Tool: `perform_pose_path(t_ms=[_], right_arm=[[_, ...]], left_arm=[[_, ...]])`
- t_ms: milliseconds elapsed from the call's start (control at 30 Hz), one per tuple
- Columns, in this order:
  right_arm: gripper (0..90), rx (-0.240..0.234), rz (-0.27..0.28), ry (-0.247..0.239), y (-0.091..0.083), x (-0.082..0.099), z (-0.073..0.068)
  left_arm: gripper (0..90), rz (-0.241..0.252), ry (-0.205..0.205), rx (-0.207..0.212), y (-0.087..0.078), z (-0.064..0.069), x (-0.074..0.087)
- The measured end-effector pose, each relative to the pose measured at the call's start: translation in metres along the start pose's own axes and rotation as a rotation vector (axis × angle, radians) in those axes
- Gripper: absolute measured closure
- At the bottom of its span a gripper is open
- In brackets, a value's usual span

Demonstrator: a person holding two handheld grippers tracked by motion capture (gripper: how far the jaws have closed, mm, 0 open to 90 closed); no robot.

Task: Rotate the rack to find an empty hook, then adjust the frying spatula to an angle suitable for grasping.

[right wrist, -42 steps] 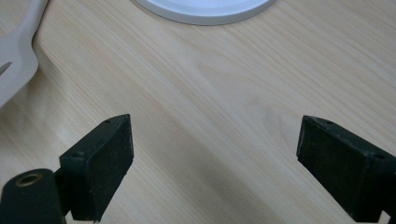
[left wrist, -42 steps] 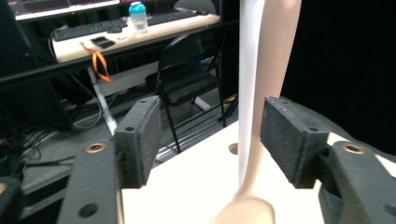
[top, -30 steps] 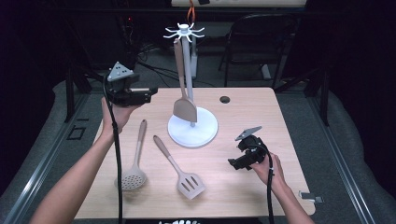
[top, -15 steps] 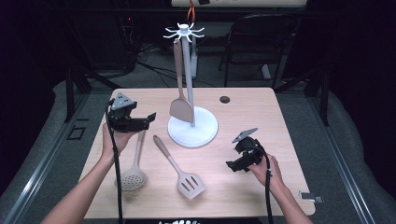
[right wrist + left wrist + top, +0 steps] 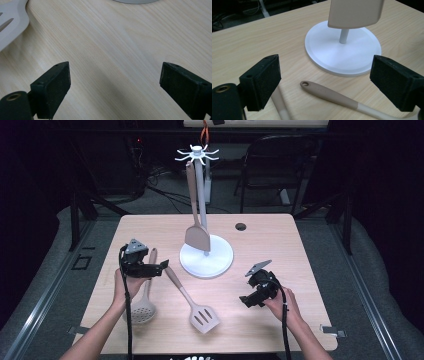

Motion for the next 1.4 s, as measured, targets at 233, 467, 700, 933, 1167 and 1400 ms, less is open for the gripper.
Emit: perform_pose_path(t_ms=[233,467,700,933,1167,1400], right_arm=[[6.0,-0.007,0.008,0.004,0.001,-0.004,-0.003],[13.2,0.035,0.010,-0.002,-0.003,-0.007,-0.002],[44.1,-0.014,0.051,-0.008,-0.002,-0.021,-0.018],[80.7,-0.152,0.115,-0.072,-0.001,-0.043,-0.061],[86.9,-0.245,0.138,-0.129,0.005,-0.066,-0.102],[90.0,-0.260,0.132,-0.187,0.012,-0.078,-0.127]], left_arm=[[2.4,-0.037,-0.009,-0.016,0.002,-0.004,0.014],[0.2,-0.038,-0.028,-0.027,0.000,-0.005,0.018],[0.2,-0.059,-0.057,-0.032,0.000,-0.006,0.029],[0.3,-0.087,-0.071,-0.037,0.006,-0.005,0.036],[2.3,-0.059,-0.091,-0.047,0.008,-0.001,0.038],[1.4,-0.079,-0.096,-0.051,0.012,0.001,0.043]])
Point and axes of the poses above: each handheld gripper's, and its own axes: y roughly forward along the jaws, x roughly out of its underside, z roughly to its right, the point moved 10 cm from there along y, roughly forward along the jaws, and after that the axes turned 15 degrees about -y, right-handed, at the moved point
